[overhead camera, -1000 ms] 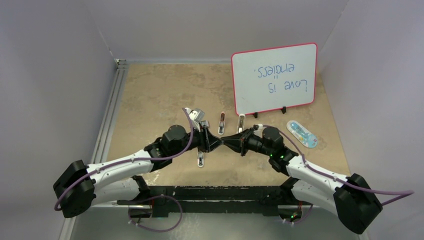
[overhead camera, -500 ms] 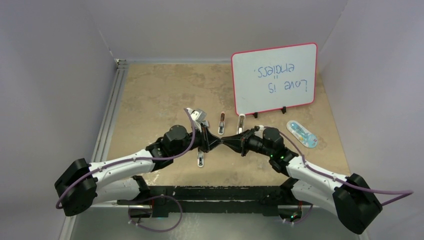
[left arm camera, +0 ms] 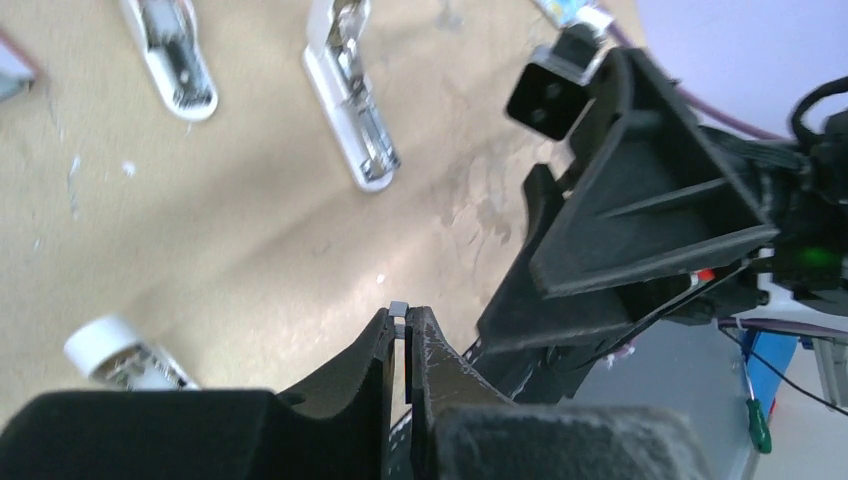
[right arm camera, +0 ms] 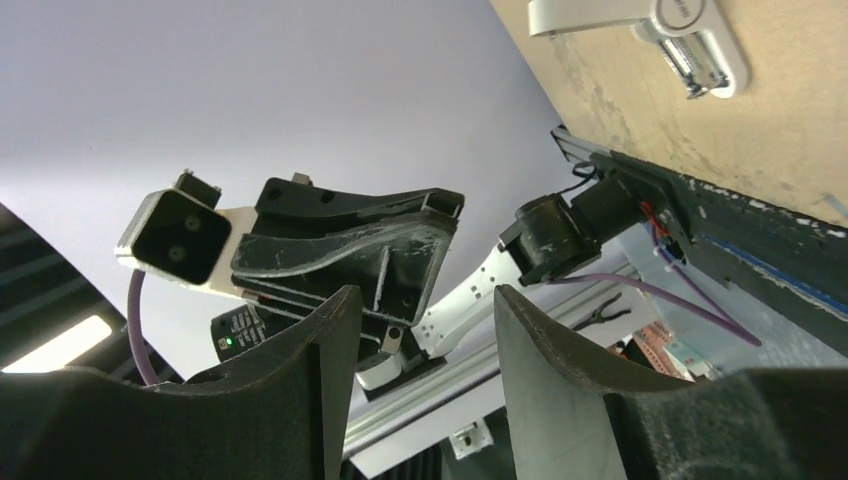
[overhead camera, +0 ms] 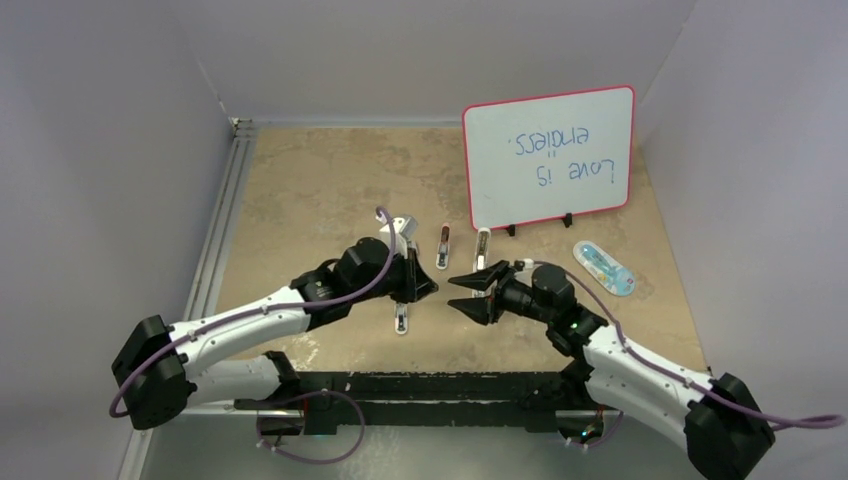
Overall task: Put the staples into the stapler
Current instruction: Place the staple at the center of the board.
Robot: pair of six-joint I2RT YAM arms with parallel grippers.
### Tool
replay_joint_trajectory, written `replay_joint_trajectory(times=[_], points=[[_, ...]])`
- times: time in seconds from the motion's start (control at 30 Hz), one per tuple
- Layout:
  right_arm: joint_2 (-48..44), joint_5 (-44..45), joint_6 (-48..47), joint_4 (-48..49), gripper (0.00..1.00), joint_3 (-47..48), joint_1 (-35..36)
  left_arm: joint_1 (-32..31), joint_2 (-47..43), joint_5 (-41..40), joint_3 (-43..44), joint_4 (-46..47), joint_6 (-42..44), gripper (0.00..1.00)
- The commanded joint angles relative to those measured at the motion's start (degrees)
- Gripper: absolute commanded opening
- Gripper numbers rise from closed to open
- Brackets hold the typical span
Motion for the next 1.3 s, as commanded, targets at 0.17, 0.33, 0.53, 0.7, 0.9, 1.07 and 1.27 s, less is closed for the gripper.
replay_joint_trajectory(times=[0.17, 0.33, 0.53, 0.7, 0.9, 1.07, 1.27], points=[[-10.27, 12.92, -6.72, -20.0, 0.53, -0.1, -0.35, 0.01, 7.87, 10.78, 8.58, -24.34, -2.83, 0.06], [-12.51, 22.57, -14.12, -32.22, 0.52, 4.9, -0.49, -0.49, 15.47, 15.3, 8.71, -24.85, -2.73, 0.06], [-16.8, 34.02, -18.97, -44.3, 0.52, 12.18, -0.51, -2.07, 23.41, 15.32, 9.16, -20.81, -3.67, 0.06], [-18.1, 40.57, -21.9, -48.84, 0.52, 16.78, -0.5, -3.46, 28.64, 12.54, 12.15, -21.14, -3.74, 0.06], [-16.82, 40.95, -24.46, -48.54, 0.52, 17.28, -0.49, -5.43, 31.55, 6.25, 14.24, -24.6, -4.89, 0.06], [-16.21, 40.14, -25.2, -47.44, 0.52, 16.42, -0.46, -7.56, 34.65, 2.08, 17.19, -28.91, -5.36, 0.1], [-16.65, 40.52, -25.58, -47.99, 0.52, 16.62, -0.5, -8.5, 35.92, 1.2, 18.63, -30.64, -5.57, 0.19]])
